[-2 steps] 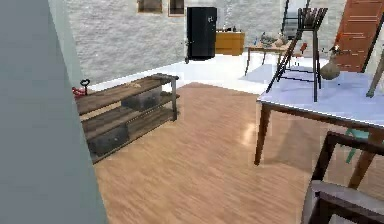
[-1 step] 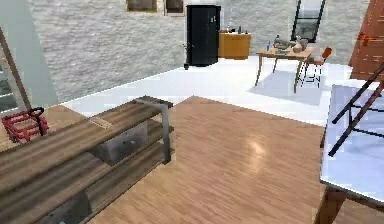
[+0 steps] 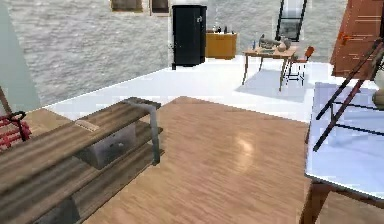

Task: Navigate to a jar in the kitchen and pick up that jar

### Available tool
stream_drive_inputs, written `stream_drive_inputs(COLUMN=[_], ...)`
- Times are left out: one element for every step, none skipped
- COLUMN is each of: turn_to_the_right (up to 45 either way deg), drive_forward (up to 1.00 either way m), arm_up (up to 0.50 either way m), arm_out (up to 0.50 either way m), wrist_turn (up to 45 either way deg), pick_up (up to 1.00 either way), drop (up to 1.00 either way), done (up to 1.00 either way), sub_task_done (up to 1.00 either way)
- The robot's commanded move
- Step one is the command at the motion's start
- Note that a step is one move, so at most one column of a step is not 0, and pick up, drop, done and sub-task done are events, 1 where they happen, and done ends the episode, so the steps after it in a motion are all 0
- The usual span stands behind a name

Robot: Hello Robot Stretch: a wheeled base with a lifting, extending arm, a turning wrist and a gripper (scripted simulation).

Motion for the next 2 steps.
stream_drive_inputs(turn_to_the_right=[0.0,30.0], drive_forward=[0.85,0.00], arm_up=[0.00,0.00], arm_out=[0.00,0.00], wrist_turn=[0.0,0.0], pick_up=[0.00,0.00], drop=[0.00,0.00], done=[0.00,0.00], sub_task_done=[0.00,0.00])
